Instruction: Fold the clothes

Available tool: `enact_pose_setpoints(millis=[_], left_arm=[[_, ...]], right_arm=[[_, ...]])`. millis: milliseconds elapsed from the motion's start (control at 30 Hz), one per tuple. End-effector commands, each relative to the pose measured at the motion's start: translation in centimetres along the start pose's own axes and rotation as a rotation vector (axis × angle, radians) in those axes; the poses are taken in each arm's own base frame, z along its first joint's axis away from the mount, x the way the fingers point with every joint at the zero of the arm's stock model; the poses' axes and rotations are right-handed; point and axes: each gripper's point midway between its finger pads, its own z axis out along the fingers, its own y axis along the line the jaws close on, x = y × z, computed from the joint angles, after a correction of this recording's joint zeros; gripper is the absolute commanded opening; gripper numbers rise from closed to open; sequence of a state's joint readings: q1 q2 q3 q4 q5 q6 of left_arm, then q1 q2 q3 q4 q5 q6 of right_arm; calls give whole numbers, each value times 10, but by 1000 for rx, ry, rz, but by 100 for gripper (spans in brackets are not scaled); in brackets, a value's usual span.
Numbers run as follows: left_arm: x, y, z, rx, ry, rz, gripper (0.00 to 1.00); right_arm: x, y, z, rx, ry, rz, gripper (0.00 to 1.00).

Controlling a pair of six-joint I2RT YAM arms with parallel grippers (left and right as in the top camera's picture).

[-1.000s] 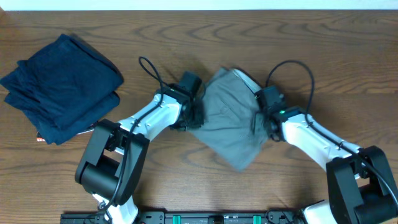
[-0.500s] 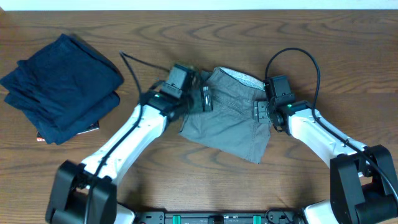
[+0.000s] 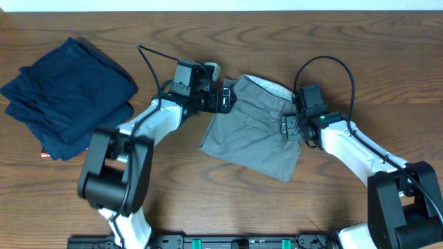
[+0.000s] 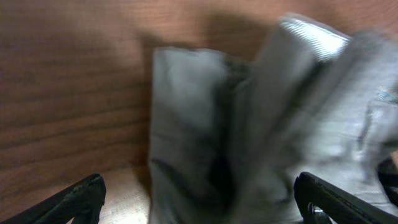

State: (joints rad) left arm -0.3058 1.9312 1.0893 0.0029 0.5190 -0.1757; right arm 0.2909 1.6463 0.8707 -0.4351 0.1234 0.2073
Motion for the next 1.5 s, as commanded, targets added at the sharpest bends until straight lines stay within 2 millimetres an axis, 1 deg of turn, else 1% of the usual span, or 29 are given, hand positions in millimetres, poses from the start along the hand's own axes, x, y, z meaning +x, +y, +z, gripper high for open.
enact_pose_setpoints(millis=[0, 67, 100, 167, 200, 233, 267, 300, 367, 433, 467, 567, 633, 700, 767, 833, 933, 1000, 1100, 1167, 1200, 1267, 1367, 1467], left_arm=[[25, -10, 18, 122, 88, -43, 98], [42, -14, 30, 161, 143, -81, 99], [47, -16, 33, 175, 161, -89, 97], [62, -23, 40, 211, 208, -100, 88], [68, -26, 43, 218, 230, -103, 84], [72, -29, 45, 220, 242, -100, 78], [75, -32, 46, 222, 248, -95, 69], [75, -32, 47, 217, 246, -89, 55], [69, -34, 48, 220, 222, -72, 27], [59, -33, 48, 223, 189, -85, 9], [53, -32, 46, 223, 173, -101, 6], [32, -27, 33, 216, 120, -111, 6], [14, -17, 19, 170, 68, -117, 6], [-6, -3, -2, 99, 3, -122, 6], [-29, 13, -31, 11, -75, -124, 6], [-52, 33, -70, -93, -171, -142, 6], [-83, 63, -136, -235, -327, -171, 6], [-101, 83, -190, -327, -447, -167, 6], [-115, 112, -266, -462, -614, -188, 6], [-116, 132, -312, -544, -704, -223, 6], [-113, 143, -329, -580, -730, -237, 6], [-100, 170, -360, -650, -761, -294, 6], [-76, 213, -389, -748, -776, -398, 7], [-52, 251, -403, -814, -767, -491, 22]], right_arm=[[-2, 2, -1, -15, 3, -12, 81], [-2, 2, -1, -15, 4, -12, 81], [-2, 2, -1, -15, 4, -11, 81], [-2, 2, -1, -15, 4, -11, 81], [-2, 2, -1, -15, 4, -11, 82], [-2, 2, -1, -14, 6, -12, 82], [-1, 2, -1, -14, 9, -12, 82], [0, 2, -1, -13, 14, -12, 81], [2, 2, -1, -12, 20, -13, 82], [3, 1, -1, -11, 25, -14, 82], [4, 1, -1, -10, 27, -14, 82], [4, -1, -3, -7, 31, 15, 82], [1, -5, -9, -5, 18, 71, 82], [-4, -12, -19, -5, -9, 110, 82], [-10, -18, -31, -5, -41, 129, 84], [-15, -26, -46, -4, -74, 135, 85], [-16, -36, -65, 1, -103, 140, 85], [-14, -41, -75, 4, -115, 153, 85], [-13, -43, -84, 4, -126, 158, 85], [-12, -43, -87, 3, -129, 159, 85], [-12, -43, -87, 3, -128, 158, 85], [-11, -43, -87, 2, -125, 158, 85], [-11, -41, -87, -11, -123, 157, 85], [-10, -38, -87, -24, -116, 155, 84]])
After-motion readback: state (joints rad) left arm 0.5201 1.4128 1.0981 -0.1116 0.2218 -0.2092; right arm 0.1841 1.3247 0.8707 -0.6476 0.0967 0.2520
